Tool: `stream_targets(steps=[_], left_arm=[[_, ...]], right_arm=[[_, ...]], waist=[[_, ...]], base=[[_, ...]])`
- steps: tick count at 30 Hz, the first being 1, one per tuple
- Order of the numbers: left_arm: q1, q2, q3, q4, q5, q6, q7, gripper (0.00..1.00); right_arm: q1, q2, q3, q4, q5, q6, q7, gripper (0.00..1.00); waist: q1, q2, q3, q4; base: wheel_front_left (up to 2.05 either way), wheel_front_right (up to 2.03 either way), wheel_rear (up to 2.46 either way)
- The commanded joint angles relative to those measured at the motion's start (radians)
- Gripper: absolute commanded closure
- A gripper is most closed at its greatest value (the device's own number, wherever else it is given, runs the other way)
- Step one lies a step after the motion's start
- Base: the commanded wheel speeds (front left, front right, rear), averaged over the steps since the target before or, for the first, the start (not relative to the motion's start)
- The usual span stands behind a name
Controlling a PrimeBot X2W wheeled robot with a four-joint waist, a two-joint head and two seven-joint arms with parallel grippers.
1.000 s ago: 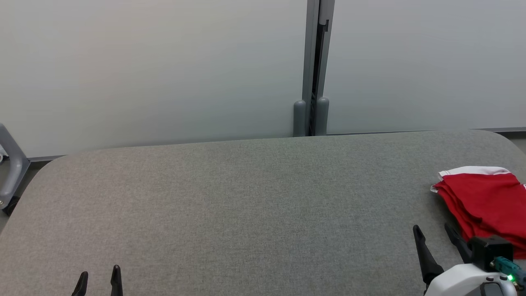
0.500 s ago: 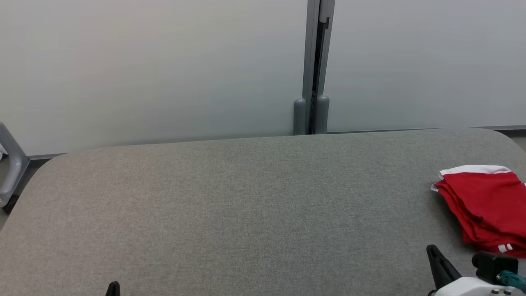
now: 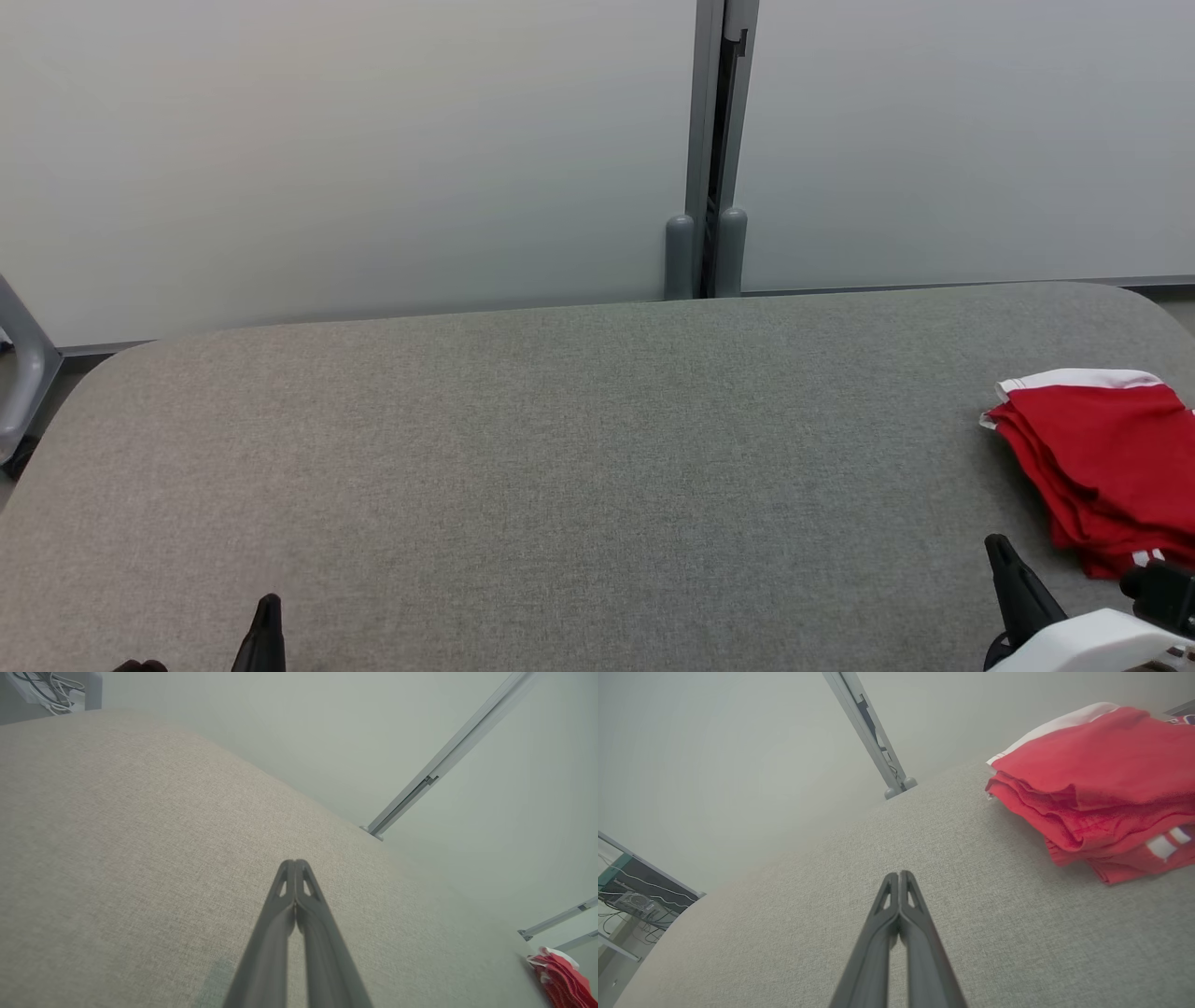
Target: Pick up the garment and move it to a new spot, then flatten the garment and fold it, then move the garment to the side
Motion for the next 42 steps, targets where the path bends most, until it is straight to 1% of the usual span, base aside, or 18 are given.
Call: stream_targets(steps=[1, 22, 42], left_arm=[[-0.037, 0.006, 0.008, -0.008, -0.029, -0.007, 0.006, 1.00], [-0.132, -0.022, 0.021, 0.023, -0.270, -0.055, 0.059, 1.00], [-0.202, -0.043, 0.032, 0.046, -0.448, -0.091, 0.098, 1.00]], right_arm=[[-0.032, -0.009, -0.007, -0.012, 0.037, 0.000, 0.005, 1.00], [-0.070, -0.013, -0.049, 0.005, 0.341, 0.000, 0.020, 1.00], [-0.096, -0.015, -0.081, 0.018, 0.565, 0.000, 0.031, 1.00]], waist=[[0.0000, 0.0000, 0.001, 0.000], [0.0000, 0.0000, 0.019, -0.005], [0.0000, 0.0000, 0.036, -0.009]], base=[[0.00, 0.00, 0.00], [0.00, 0.00, 0.00], [0.00, 0.00, 0.00]])
